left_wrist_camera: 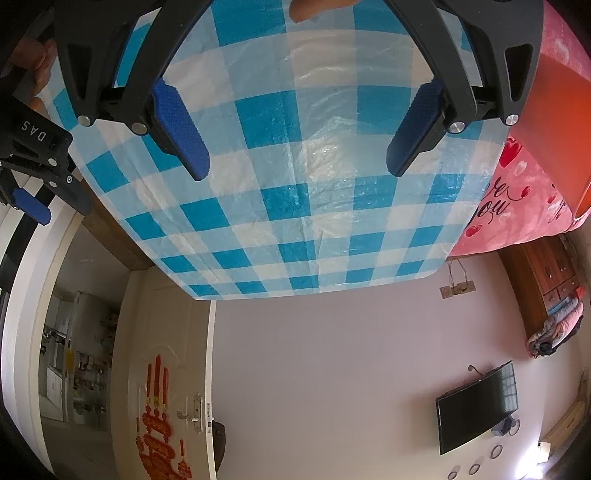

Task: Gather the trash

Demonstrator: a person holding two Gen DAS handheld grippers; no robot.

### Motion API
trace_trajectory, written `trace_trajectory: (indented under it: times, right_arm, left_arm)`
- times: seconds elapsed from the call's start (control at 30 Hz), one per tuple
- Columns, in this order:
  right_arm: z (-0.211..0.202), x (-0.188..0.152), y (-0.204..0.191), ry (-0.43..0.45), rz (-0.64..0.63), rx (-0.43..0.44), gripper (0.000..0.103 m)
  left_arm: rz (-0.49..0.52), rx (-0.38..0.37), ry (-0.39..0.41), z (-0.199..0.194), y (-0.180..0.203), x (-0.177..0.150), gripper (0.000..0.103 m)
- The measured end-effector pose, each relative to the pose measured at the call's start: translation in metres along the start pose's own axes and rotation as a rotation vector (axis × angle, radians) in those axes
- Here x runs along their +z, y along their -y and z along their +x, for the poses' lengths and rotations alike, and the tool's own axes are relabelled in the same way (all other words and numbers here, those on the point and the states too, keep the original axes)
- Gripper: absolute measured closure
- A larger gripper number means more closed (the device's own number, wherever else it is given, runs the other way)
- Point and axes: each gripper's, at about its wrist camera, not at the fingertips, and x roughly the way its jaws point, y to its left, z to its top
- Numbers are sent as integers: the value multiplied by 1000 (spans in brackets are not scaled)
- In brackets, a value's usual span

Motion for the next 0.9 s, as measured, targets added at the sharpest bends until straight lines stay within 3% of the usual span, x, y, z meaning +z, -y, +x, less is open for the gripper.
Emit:
trace_trajectory:
  times: [0.67, 0.9]
  right_arm:
    - [22, -6, -17, -41, -31, 25, 9]
    - [53, -10, -29, -133, -32, 62, 9]
  left_arm:
    - [-38, 9, -34, 27, -12, -11, 6]
    - [-90, 34, -136, 59, -22, -19, 6]
